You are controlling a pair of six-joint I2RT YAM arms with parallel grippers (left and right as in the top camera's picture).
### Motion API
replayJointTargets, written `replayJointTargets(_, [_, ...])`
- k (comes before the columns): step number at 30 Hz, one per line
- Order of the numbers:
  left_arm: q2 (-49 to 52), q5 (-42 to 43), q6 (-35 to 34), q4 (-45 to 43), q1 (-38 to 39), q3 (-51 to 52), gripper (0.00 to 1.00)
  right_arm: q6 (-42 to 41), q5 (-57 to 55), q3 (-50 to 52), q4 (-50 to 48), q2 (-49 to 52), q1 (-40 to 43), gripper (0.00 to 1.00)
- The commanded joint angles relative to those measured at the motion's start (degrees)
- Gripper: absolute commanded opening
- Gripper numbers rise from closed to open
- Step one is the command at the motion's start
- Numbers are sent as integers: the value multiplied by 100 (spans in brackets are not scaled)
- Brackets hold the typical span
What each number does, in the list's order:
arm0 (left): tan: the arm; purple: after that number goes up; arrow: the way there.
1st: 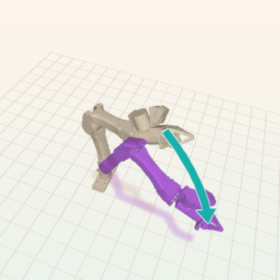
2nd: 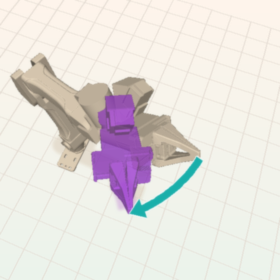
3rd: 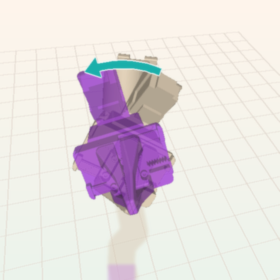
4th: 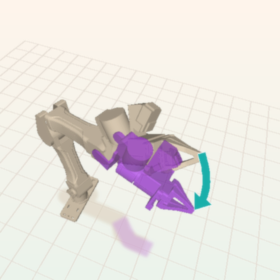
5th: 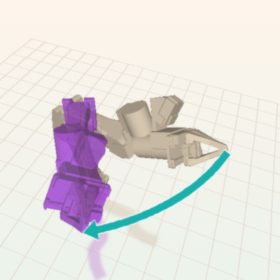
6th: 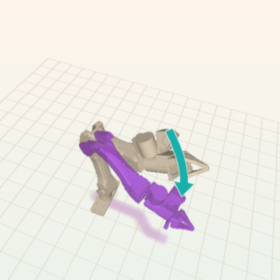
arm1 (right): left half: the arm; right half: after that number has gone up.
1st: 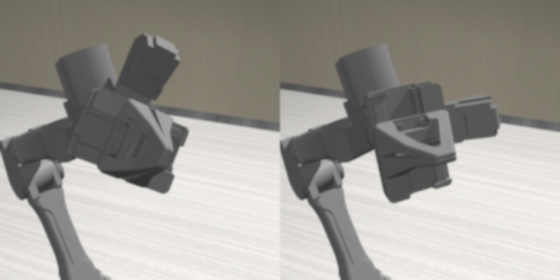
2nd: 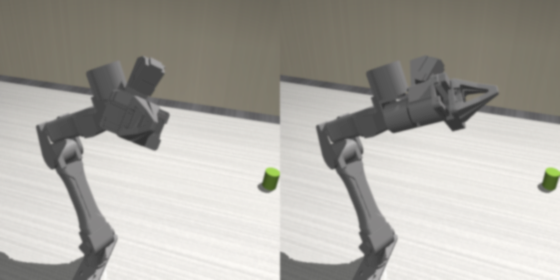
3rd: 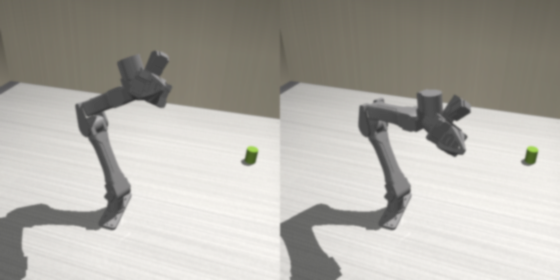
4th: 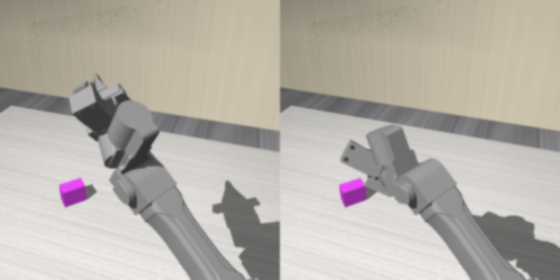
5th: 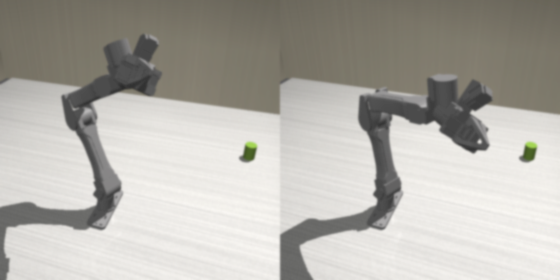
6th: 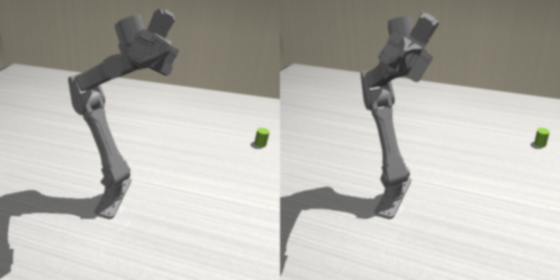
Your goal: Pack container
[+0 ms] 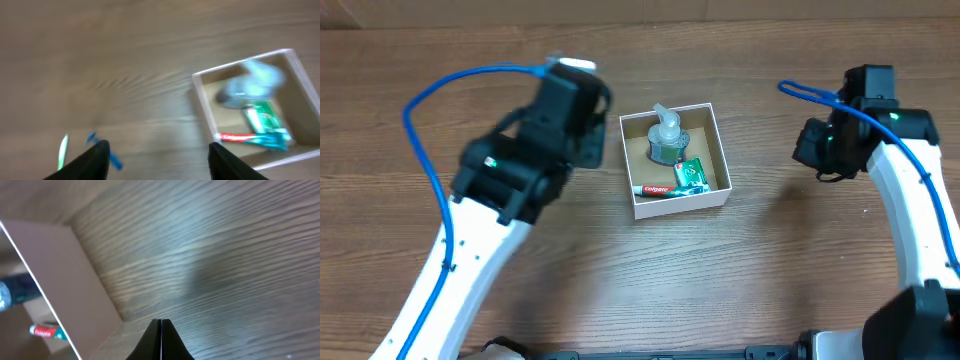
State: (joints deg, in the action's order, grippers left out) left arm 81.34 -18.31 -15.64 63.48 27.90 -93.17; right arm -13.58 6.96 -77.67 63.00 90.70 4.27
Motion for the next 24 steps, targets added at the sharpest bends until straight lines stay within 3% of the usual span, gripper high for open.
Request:
replayJointTargets(1, [42,59,-1016,321,-667,-42,78,374,367,-28,35,170,-221,4])
replayJointTargets(3, [42,315,-1016,367,-960,-39,88,514,382,-28,46,321,-474,4])
replayJointTargets(10, [42,527,-1012,509,-1257,-37,96,787,365,-28,81,892,-1198,4])
replayJointTargets(16, [42,527,-1014,509,-1257,-37,95,1530,1211,-28,337,1067,-1333,6])
replayJointTargets(24, [39,525,-1012,533,-1257,-37,95,1860,1714,-28,485,1071,-1333,9])
